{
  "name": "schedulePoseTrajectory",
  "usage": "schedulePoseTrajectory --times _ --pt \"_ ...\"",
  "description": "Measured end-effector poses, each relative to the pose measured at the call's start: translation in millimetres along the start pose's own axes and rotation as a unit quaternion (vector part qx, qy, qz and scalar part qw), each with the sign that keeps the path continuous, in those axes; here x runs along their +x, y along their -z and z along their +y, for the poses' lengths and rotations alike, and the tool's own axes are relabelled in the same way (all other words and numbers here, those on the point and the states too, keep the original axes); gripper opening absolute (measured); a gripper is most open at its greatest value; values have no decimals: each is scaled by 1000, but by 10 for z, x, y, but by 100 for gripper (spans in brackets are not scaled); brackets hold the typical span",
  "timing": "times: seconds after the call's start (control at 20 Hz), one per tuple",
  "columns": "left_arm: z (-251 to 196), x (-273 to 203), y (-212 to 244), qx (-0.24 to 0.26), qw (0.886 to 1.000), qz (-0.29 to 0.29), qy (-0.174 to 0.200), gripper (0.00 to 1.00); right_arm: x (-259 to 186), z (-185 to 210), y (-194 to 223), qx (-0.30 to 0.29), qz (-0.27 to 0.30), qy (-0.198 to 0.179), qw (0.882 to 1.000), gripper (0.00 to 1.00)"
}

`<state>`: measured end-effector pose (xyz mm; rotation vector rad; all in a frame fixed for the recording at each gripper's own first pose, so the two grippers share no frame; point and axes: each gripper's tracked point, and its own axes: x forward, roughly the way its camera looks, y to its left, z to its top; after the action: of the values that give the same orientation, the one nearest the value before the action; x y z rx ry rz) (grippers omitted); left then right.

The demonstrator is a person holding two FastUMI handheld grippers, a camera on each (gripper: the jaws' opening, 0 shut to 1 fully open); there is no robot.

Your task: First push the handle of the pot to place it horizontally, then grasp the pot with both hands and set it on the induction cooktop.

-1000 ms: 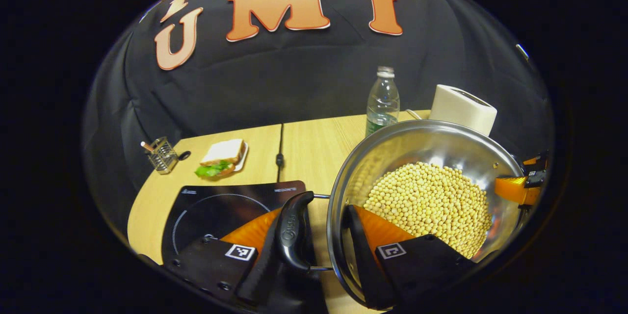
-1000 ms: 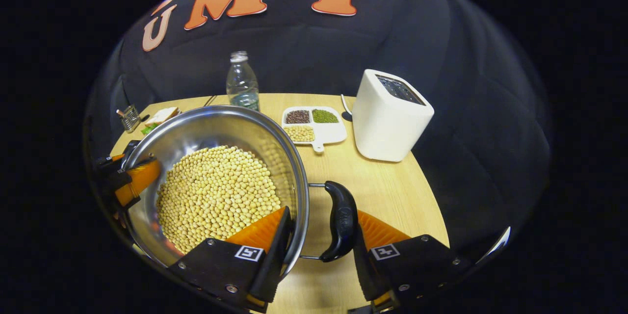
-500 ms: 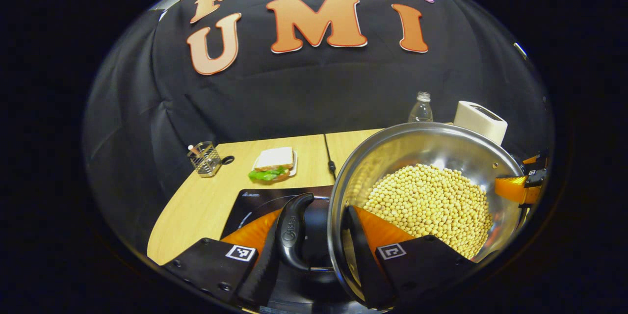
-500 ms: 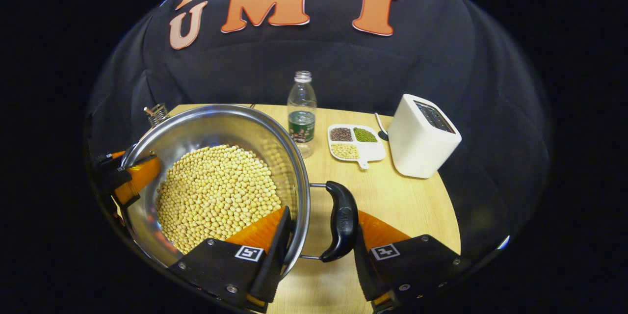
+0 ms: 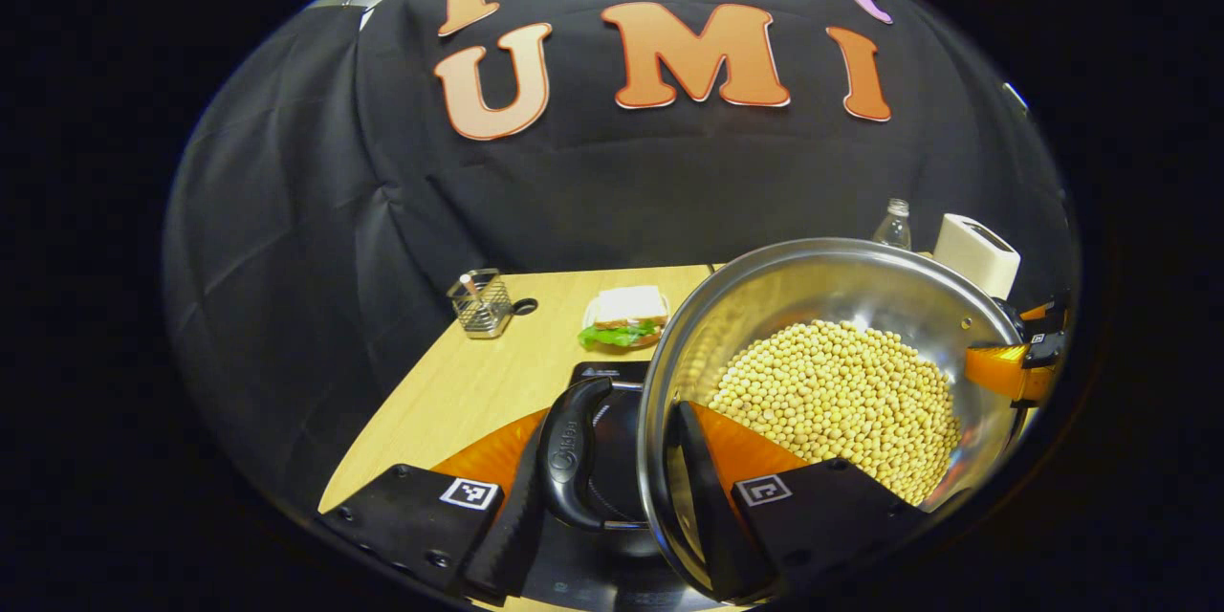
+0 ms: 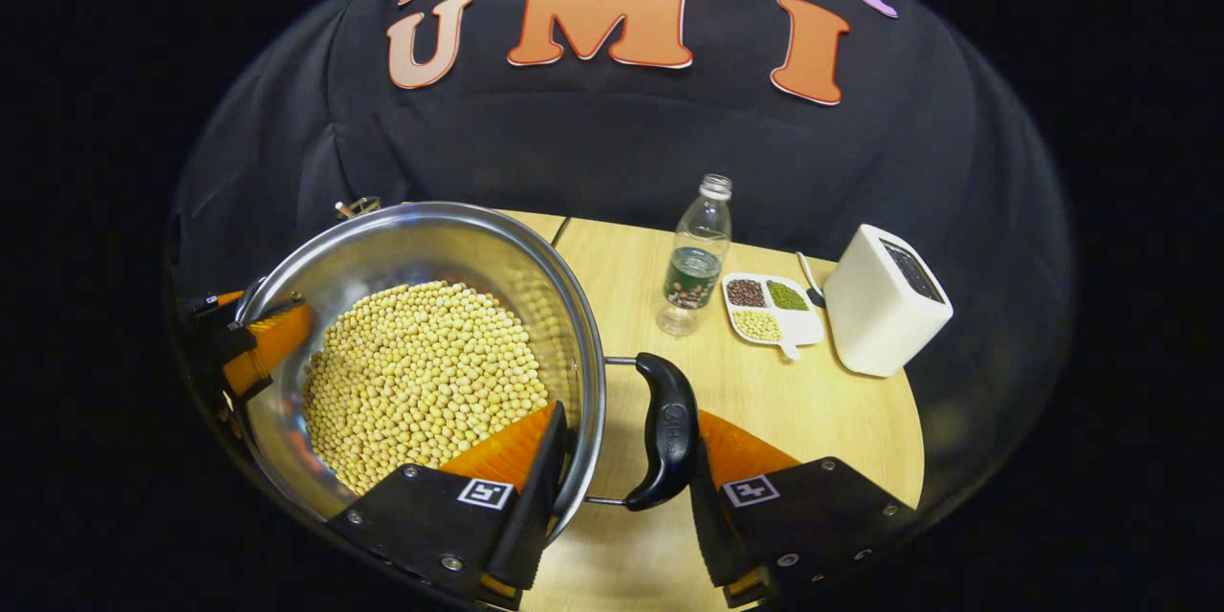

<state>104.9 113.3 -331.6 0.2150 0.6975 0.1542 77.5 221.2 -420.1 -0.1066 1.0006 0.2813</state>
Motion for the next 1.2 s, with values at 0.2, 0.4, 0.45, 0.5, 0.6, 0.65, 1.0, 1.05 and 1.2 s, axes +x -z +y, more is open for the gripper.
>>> schedulePoseTrajectory --times 0.2,0.4,0.45,0.5,0.6,0.65,1.0,1.05,1.2 --pt "349 23 19 -4 1000 -1 -22 75 63 325 -41 -5 8 -17 1000 65" --pt "412 53 25 -2 999 0 -35 75 198 515 -93 -10 6 -24 1000 65" --pt "385 59 39 -2 999 -1 -36 75 222 560 -89 -10 6 -26 1000 65" --pt "372 69 40 -2 999 -1 -37 75 224 626 -97 -9 5 -27 1000 65" --pt "393 49 33 -1 999 -1 -36 76 282 713 -94 -9 8 -25 1000 65" --pt "397 44 32 -1 999 1 -35 75 314 751 -82 -7 12 -23 1000 65" --pt "403 87 47 -14 999 19 -27 72 526 897 6 -19 28 -7 999 65" --pt "403 96 50 -11 999 20 -25 76 538 911 21 -17 32 -6 999 65" --pt "386 134 57 -7 1000 21 -14 76 590 960 64 -13 37 1 999 66"
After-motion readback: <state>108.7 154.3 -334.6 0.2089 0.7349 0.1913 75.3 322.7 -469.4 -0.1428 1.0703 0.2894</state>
